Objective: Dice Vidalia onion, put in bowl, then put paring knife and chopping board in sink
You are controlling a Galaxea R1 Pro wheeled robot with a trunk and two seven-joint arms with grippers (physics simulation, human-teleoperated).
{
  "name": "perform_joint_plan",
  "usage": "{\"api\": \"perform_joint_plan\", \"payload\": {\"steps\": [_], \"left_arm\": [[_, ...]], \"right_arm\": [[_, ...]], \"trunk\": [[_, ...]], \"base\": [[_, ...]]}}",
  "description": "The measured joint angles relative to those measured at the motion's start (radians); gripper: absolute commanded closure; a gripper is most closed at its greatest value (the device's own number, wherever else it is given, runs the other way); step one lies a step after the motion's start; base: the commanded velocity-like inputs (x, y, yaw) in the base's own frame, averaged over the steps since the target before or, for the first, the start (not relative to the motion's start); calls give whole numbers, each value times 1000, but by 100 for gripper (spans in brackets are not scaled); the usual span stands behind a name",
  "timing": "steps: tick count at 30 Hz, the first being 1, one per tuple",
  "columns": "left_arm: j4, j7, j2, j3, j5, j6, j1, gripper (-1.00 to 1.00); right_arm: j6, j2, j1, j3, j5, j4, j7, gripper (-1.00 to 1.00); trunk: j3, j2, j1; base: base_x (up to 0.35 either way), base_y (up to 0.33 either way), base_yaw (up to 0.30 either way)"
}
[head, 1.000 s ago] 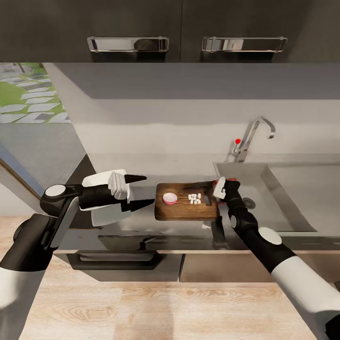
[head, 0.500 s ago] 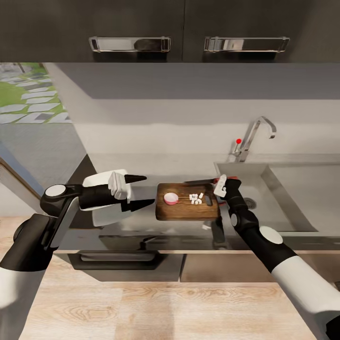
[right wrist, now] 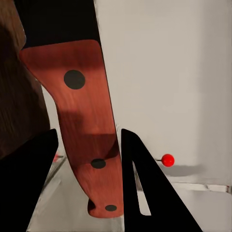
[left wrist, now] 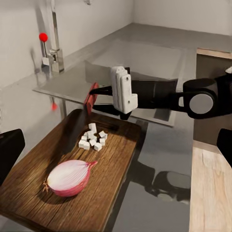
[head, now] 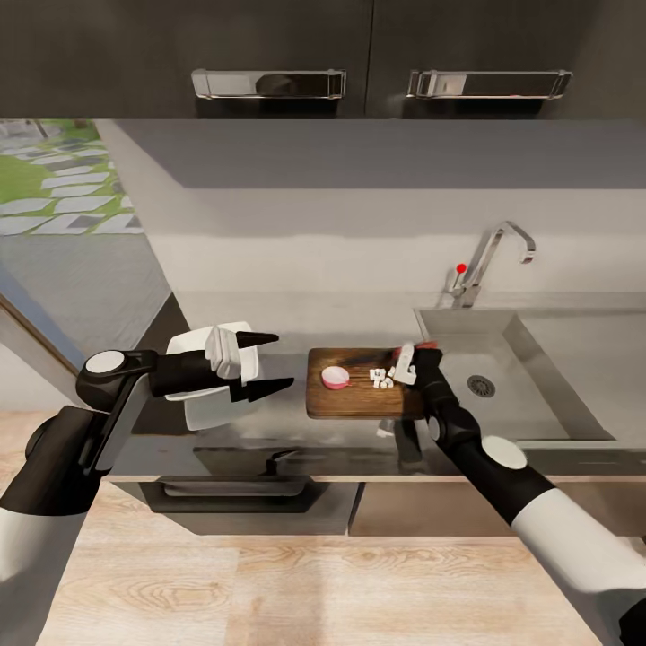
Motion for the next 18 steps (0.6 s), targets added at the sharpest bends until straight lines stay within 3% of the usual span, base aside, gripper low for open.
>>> {"api": "perform_joint_plan", "payload": {"steps": [6,11,18], "left_arm": [[0,-1,0,-1,0,0,0,-100],[0,-1,0,-1,0,0,0,-100],[0,0,0,-1,0,0,0,-100]], "right_arm": [[1,0,0,6,9,4,0,100],[3,0,0,23,71,5,-1,100],[3,0,0,27,96,5,0,100]], "trunk": [[0,0,0],[0,0,0],[0,0,0]], "base": [[0,0,0],[0,0,0],[0,0,0]]}}
